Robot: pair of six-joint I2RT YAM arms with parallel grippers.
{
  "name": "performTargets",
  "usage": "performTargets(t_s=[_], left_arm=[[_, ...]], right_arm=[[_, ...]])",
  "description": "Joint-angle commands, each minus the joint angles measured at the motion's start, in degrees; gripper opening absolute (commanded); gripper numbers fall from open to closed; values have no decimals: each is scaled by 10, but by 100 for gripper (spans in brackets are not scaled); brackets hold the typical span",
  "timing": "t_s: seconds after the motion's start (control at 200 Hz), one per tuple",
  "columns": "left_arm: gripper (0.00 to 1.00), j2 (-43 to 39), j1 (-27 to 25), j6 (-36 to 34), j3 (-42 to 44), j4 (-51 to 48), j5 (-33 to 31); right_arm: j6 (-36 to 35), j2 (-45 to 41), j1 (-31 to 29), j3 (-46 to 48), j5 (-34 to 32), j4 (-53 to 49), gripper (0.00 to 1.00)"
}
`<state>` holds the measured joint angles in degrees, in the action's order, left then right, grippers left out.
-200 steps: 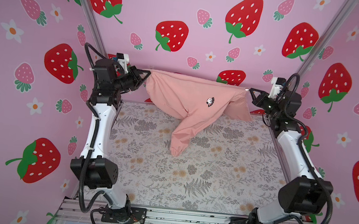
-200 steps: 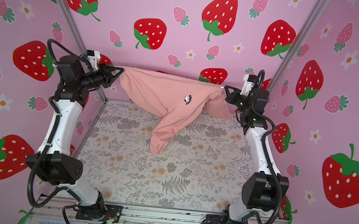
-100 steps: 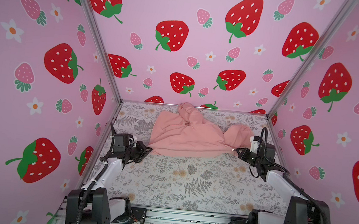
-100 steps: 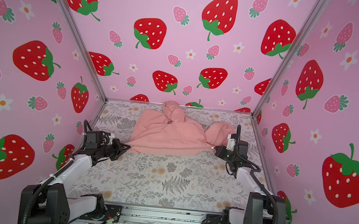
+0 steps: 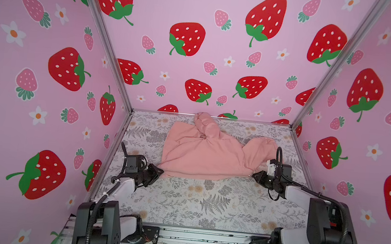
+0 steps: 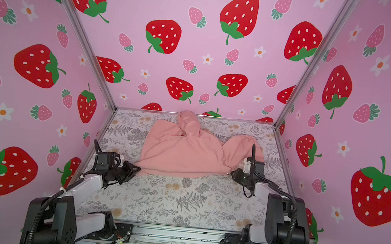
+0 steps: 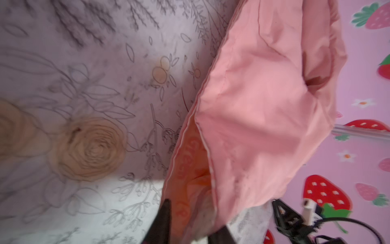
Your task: Zip up the jacket
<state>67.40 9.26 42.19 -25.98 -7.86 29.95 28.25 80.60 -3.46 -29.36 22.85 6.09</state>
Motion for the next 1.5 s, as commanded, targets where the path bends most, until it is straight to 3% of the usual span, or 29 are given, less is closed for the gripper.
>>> performTargets(t_s=[0.0,0.075,0.28,0.33,0.41,0.465,0.5,0.555,0.61,0.67,0.725,0.84,0.91,1.155,1.295,1.385,1.435,1.495], left_arm=[[99,-50,7,-31,-54,-72,-66],[99,-87,8,-42,-84,-112,-90],[99,-181,6,-105,-181,-144,-199],[99,-191,5,-116,-196,-119,-247],[99,-198,6,-136,-196,-30,-279],[99,-203,6,-137,-169,53,-283],[99,-206,6,-123,-148,104,-297],[99,-212,6,-98,-129,137,-327],[99,-211,6,-148,-110,183,-323],[99,-202,5,-207,-83,217,-308],[99,-189,1,-235,-57,224,-332],[99,-148,-5,-275,19,277,-374],[99,-110,-6,-247,59,327,-411],[99,79,-69,-301,57,468,-465],[99,145,-104,-366,66,577,-460],[99,225,-111,-380,107,748,-464],[99,204,-114,-375,87,667,-470],[99,205,-113,-374,51,610,-469]], right_arm=[[-14,-21,3,-40,-68,-50,55],[-17,-44,4,-63,-99,-77,66],[-36,-131,4,-118,-232,-118,76],[-34,-155,4,-126,-277,-118,81],[-74,-194,6,-120,-262,-69,84],[-63,-223,7,-113,-282,-43,99],[-56,-242,7,-109,-302,-28,99],[-18,-271,7,-73,-341,33,97],[12,-310,7,-8,-374,138,94],[-34,-339,7,82,-389,297,95],[-75,-347,7,146,-410,411,99],[-127,-306,6,160,-482,400,99],[-132,-258,5,172,-499,407,99],[-197,-81,-54,228,-553,620,99],[-240,16,-59,231,-489,755,99],[-277,96,-65,240,-422,854,99],[-287,115,-73,240,-435,887,99],[-277,89,-76,215,-450,798,99]])
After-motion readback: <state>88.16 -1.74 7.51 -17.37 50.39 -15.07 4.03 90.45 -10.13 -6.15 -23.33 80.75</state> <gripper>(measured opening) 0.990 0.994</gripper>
